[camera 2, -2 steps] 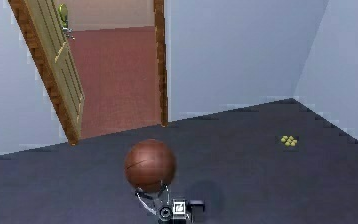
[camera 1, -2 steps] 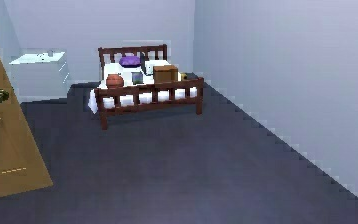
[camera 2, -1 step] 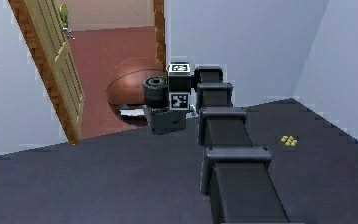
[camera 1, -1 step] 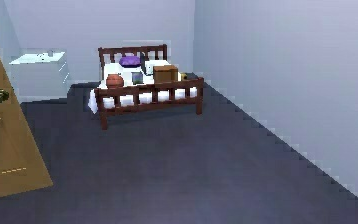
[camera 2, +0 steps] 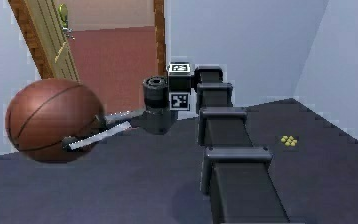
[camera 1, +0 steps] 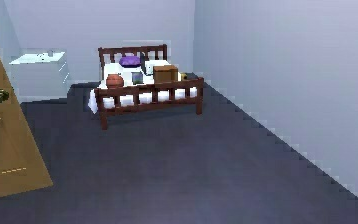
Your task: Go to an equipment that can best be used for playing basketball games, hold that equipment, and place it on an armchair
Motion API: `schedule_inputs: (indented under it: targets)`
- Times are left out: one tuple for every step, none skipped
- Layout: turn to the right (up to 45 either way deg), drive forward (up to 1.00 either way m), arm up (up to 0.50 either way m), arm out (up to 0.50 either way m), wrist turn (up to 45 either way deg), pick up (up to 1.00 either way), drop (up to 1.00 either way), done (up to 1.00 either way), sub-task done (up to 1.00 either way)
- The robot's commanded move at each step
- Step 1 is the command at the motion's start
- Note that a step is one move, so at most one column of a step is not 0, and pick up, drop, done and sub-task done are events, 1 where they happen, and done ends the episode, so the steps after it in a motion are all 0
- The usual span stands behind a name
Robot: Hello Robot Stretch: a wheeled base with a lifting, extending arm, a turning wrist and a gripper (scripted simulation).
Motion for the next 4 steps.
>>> schedule_inputs:
  targets:
    - [0.0,0.00,0.00,0.00,-45.0,0.00,0.00,0.00,0.00]
    - [0.0,0.00,0.00,0.00,-18.0,0.00,0.00,0.00,0.00]
    - [0.0,0.00,0.00,-0.18,0.0,0.00,0.00,0.00,0.00]
    - [-45.0,0.00,0.00,0.00,0.0,0.00,0.00,0.00,0.00]
